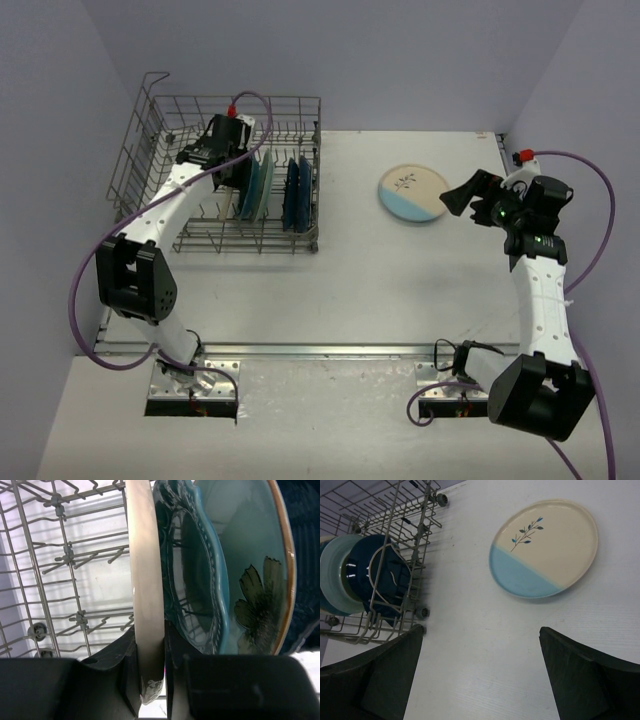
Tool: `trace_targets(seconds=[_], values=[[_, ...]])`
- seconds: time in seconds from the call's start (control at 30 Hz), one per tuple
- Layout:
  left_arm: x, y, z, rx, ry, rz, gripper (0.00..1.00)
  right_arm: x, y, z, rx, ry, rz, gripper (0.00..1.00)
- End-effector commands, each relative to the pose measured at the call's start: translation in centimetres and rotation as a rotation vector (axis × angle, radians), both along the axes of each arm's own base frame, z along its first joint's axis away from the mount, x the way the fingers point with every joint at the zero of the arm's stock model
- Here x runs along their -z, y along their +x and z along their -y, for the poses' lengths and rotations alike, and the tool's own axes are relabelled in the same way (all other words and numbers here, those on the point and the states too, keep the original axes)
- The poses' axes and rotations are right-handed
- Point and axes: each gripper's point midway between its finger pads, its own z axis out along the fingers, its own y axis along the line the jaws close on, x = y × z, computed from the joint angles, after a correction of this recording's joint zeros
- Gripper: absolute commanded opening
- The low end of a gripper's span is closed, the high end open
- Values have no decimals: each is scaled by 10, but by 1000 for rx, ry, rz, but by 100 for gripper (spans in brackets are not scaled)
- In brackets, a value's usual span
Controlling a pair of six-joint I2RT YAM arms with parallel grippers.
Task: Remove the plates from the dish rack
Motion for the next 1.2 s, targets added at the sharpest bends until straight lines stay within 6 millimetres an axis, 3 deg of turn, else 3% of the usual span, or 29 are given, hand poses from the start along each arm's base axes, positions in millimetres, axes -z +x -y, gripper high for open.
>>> trace_targets(seconds=[0.0, 0.33, 0.4, 0.6, 0.73, 0.8, 0.97, 1.17], values=[[-97, 15, 7, 22, -73, 235, 0, -17, 4, -3, -29, -6, 57, 99], [-175, 9, 4, 76, 51, 396, 0, -23, 3, -15, -84, 50, 55, 99], [-193, 2, 14, 122, 152, 458, 0, -28, 3, -18, -97, 74, 53, 99], [-224, -45, 57, 286, 544, 633, 0, -37, 1, -44, -224, 199, 21, 99], [-218, -76, 93, 440, 762, 699, 0, -33, -4, -65, -299, 288, -40, 99], [-237, -89, 106, 491, 879, 795, 0, -36, -11, -82, -390, 361, -63, 99], [-235, -124, 143, 646, 1045, 922, 0, -47, -18, -115, -535, 495, -132, 99], [-212, -160, 176, 779, 1103, 997, 0, -51, -31, -158, -727, 615, -269, 99]])
